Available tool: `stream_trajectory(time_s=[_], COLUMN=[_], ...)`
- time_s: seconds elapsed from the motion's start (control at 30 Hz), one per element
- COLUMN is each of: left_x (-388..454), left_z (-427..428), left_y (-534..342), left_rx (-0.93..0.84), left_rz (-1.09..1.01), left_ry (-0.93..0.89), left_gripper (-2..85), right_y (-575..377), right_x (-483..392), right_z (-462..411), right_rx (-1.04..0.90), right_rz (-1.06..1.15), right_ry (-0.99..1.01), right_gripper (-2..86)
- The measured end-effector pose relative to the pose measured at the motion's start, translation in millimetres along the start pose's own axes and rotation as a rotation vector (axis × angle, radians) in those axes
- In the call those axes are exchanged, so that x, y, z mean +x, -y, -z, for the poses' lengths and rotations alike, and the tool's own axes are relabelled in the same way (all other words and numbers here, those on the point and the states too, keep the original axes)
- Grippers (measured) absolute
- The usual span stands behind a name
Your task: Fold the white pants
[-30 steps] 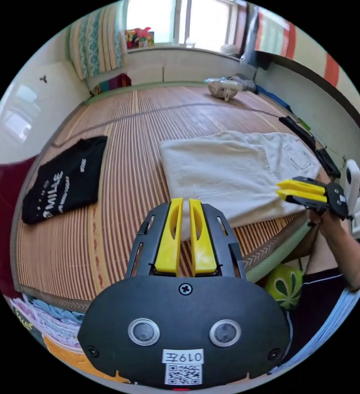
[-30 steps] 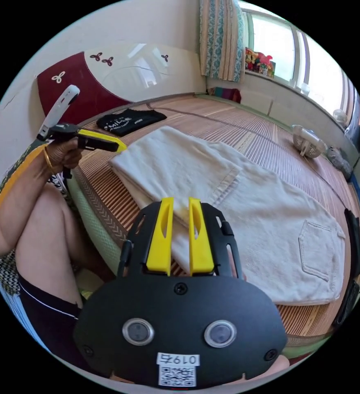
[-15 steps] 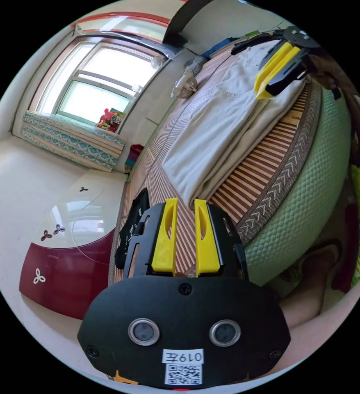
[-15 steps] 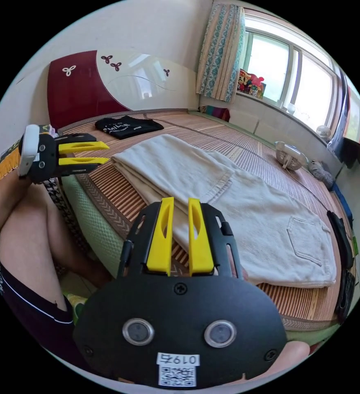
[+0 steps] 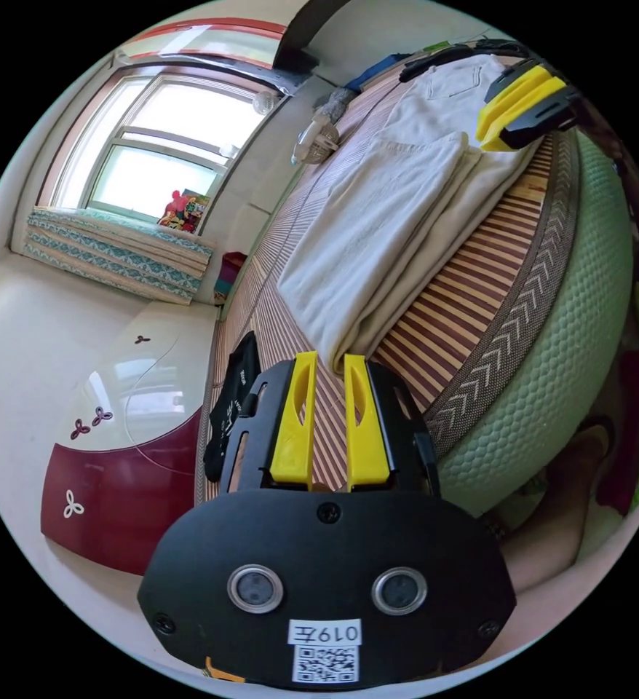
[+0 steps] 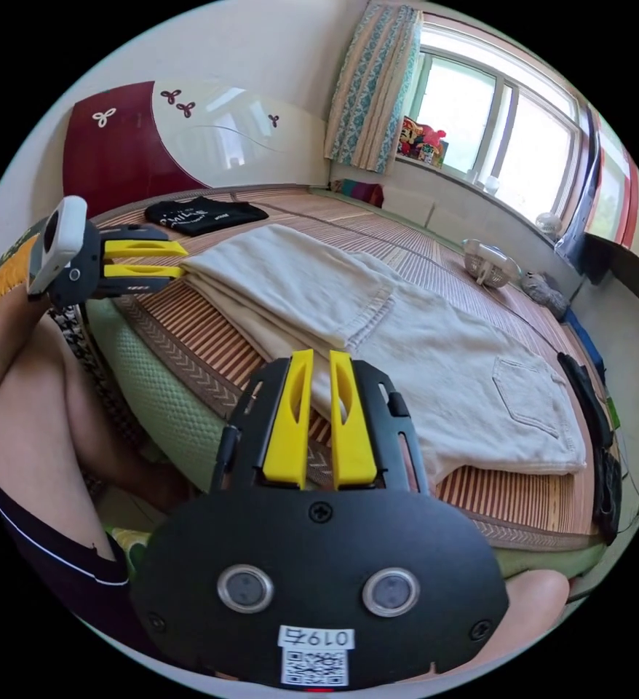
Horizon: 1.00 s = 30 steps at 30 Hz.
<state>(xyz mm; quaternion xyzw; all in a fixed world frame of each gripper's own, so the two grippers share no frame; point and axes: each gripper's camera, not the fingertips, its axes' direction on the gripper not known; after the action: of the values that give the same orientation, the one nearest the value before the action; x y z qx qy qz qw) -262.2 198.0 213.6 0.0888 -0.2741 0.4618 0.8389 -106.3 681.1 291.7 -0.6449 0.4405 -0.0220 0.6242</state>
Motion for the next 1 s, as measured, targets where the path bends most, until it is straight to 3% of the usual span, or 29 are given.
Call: stream_trajectory(time_s=[0.2, 0.43, 0.67, 0.8, 1.0], left_x=[37, 60, 75, 81, 92], left_z=[-1, 0, -2, -4, -8], left_y=[3, -2, -5, -8, -11], left_rx=[-0.034, -0.029, -0.033, -0.029, -0.026], left_rz=[-0.073, -0.075, -0.056, -0.051, -0.064], left_ry=[0.060, 0.064, 0.058, 0.054, 0.065], left_gripper=[1.5, 0.9, 0.8, 0.8, 0.8], right_y=[-6, -16, -31, -23, -19], right_x=[-30, -76, -139, -164, -203], right_z=[-3, 10, 17, 11, -6], right_rx=[-0.034, -0.024, 0.029, -0.028, -0.069], right_rz=[0.069, 0.257, 0.420, 0.455, 0.579], right_ry=[-0.013, -0.099, -0.387, -0.350, -0.474], right_gripper=[4.8, 11.3, 5.2, 7.2, 6.6])
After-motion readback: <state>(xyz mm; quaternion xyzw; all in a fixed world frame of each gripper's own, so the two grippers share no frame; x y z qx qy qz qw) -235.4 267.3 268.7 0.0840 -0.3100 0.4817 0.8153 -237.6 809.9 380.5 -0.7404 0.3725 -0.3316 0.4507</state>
